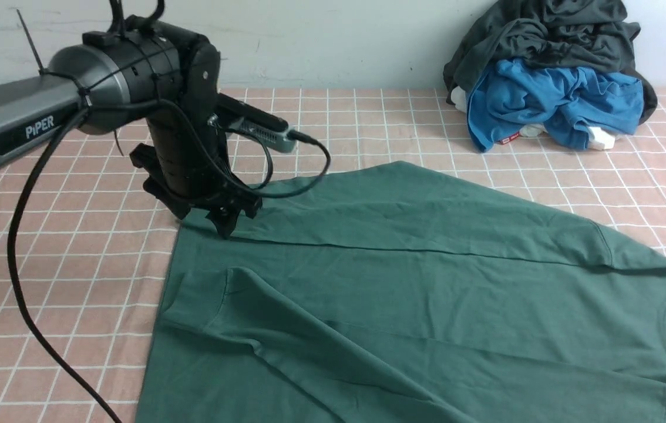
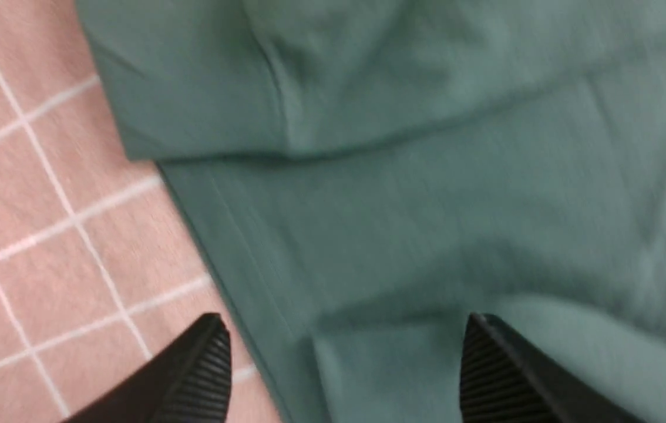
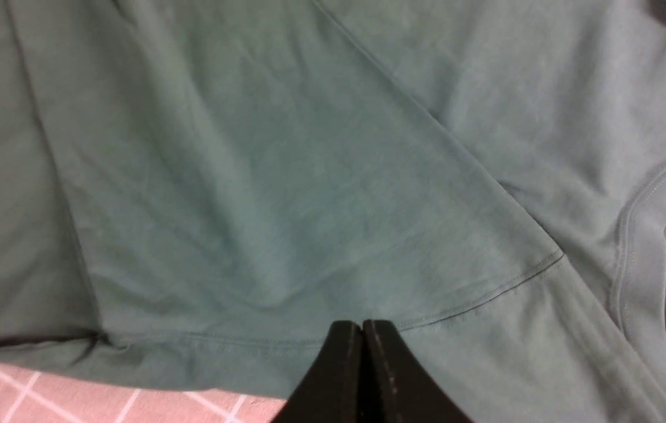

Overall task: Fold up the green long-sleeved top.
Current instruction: Use the left arm to clamp the cuff farthest from it

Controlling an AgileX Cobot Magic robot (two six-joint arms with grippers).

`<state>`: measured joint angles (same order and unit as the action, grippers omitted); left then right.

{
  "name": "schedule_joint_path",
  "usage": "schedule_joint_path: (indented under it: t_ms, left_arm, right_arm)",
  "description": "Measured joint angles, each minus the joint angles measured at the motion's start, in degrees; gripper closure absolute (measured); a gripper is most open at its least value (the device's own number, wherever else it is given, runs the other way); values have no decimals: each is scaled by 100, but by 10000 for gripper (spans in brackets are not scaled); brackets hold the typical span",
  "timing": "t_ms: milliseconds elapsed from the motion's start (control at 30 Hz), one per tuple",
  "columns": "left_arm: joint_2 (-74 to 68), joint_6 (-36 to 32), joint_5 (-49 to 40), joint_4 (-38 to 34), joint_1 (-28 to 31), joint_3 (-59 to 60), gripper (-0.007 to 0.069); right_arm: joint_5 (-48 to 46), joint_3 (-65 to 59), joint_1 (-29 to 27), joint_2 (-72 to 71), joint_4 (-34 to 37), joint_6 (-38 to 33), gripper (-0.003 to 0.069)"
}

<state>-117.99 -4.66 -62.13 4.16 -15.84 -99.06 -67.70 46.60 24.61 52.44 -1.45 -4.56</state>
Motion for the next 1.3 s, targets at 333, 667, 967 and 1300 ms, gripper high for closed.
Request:
schedule_joint_path:
  t_ms: [333, 667, 967, 1300]
  left_arm:
    - [-693, -379, 480, -906, 611, -393, 141]
    - [-1146, -217, 1206, -983, 574, -393, 164]
    - [-1168, -283, 1230, -977, 561, -410, 489]
    - [-1080, -534, 917, -961, 490, -421, 608]
  right_arm:
    - [85, 243, 0, 886, 11, 37, 673]
    - [238, 243, 0, 994, 29, 37, 673]
    - [323, 243, 0, 994, 43, 32, 673]
    - [355, 243, 0, 994, 145, 32, 673]
